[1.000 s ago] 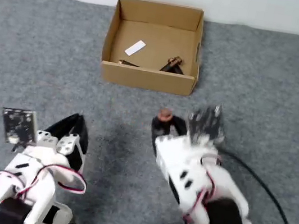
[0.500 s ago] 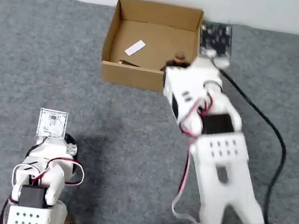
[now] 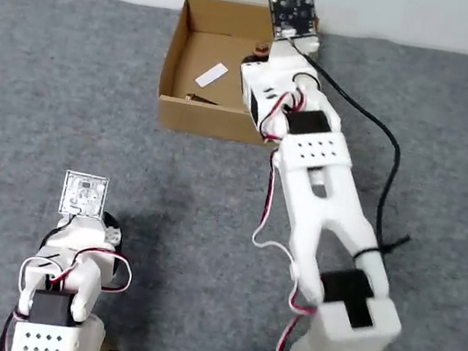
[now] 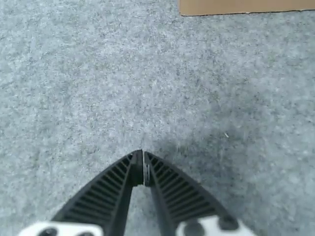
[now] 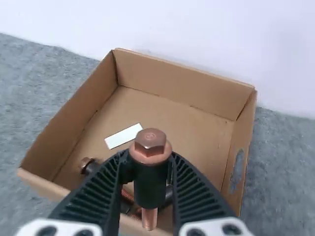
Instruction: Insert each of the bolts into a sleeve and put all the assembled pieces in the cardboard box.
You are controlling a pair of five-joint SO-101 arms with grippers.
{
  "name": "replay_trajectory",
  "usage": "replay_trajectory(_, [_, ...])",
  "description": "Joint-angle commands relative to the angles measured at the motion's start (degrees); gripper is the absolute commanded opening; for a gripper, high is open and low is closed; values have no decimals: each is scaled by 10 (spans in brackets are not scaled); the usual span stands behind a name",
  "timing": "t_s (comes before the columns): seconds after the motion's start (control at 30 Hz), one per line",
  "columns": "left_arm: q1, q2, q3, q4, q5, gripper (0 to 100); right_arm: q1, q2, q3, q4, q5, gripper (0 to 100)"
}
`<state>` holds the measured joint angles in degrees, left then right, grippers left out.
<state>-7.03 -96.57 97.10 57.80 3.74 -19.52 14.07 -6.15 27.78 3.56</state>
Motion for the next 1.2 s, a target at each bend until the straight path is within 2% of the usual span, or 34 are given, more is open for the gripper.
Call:
replay_trajectory(0.0, [-3, -4, -3, 4, -3, 6, 6, 30, -86, -19, 23, 9])
replay_trajectory(0.37, [-2, -4, -3, 4, -5, 6, 6, 117, -131, -14, 26, 21])
replay_trajectory(0.6, [-2, -4, -3, 4, -5, 6, 3, 114, -130, 36, 26, 184])
replay_trajectory(0.7, [-2, -4, -3, 4, -5, 6, 2, 94, -130, 52, 23, 151])
replay_trajectory(0.87, [-2, -4, -3, 4, -5, 6, 7, 58, -130, 86, 22, 3])
replay_trajectory(0.93, [-2, -4, -3, 4, -5, 6, 13, 40, -130, 113, 22, 28])
replay_trajectory(1.17, [-2, -4, -3, 4, -5, 6, 24, -12, -130, 217, 21, 9])
